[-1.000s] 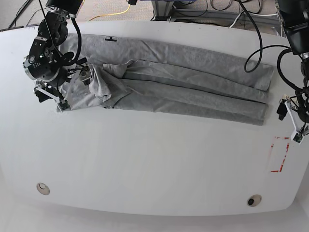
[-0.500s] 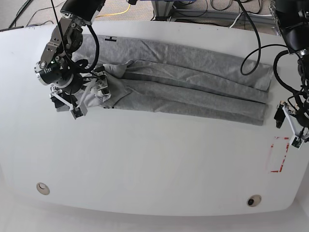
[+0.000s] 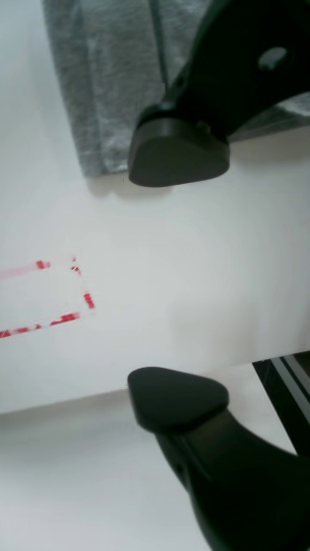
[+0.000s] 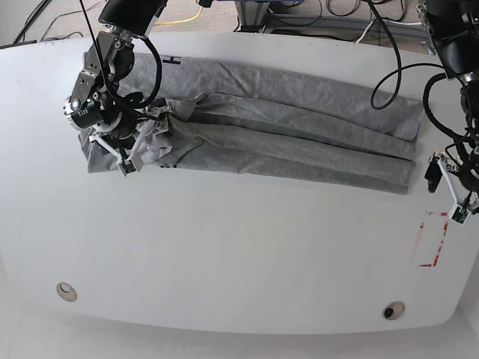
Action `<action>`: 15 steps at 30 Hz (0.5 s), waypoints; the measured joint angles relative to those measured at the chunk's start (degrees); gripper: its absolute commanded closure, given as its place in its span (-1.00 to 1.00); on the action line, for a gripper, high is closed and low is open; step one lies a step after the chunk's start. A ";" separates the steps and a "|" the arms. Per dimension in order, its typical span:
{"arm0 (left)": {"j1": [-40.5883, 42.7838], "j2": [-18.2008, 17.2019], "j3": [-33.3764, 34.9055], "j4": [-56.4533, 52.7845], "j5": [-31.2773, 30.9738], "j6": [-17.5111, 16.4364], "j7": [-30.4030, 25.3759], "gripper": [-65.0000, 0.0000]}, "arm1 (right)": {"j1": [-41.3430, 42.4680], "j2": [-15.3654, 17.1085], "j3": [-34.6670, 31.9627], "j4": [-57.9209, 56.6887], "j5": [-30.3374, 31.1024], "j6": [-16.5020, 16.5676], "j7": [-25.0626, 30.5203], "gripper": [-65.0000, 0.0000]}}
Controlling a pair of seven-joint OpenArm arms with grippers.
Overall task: Layout the t-shirt on the table in an organized manner, then fold the t-shirt properly
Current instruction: 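Grasp the strip end nearest the right gripper and hold it down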
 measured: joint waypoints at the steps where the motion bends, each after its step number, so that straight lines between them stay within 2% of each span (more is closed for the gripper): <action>1: 0.00 -0.02 0.00 0.00 0.02 0.00 -0.02 -1.00 | 0.00 0.00 0.00 -0.11 -0.04 0.00 0.00 -0.08; 3: -0.15 -0.09 0.00 0.00 0.00 0.02 -0.04 -1.00 | -0.11 -0.04 -0.02 -0.17 0.02 0.02 0.00 0.19; 4: -0.17 -0.09 0.00 0.02 -0.02 0.00 -0.04 -1.00 | -0.17 0.00 -0.02 -0.17 0.02 0.04 0.02 0.41; 7: -0.31 -0.11 0.00 0.02 0.00 0.00 -0.07 -1.00 | -0.48 0.02 0.00 -0.17 -0.07 0.00 0.02 0.82; 9: -0.31 -0.11 0.02 0.02 -0.02 0.00 -0.07 -1.00 | -0.76 0.00 0.00 -0.17 -0.04 0.02 0.02 0.87; 15: -0.31 -0.11 0.07 0.02 0.00 0.00 -0.07 -1.00 | -2.67 0.00 -0.02 3.32 0.13 0.02 0.04 0.83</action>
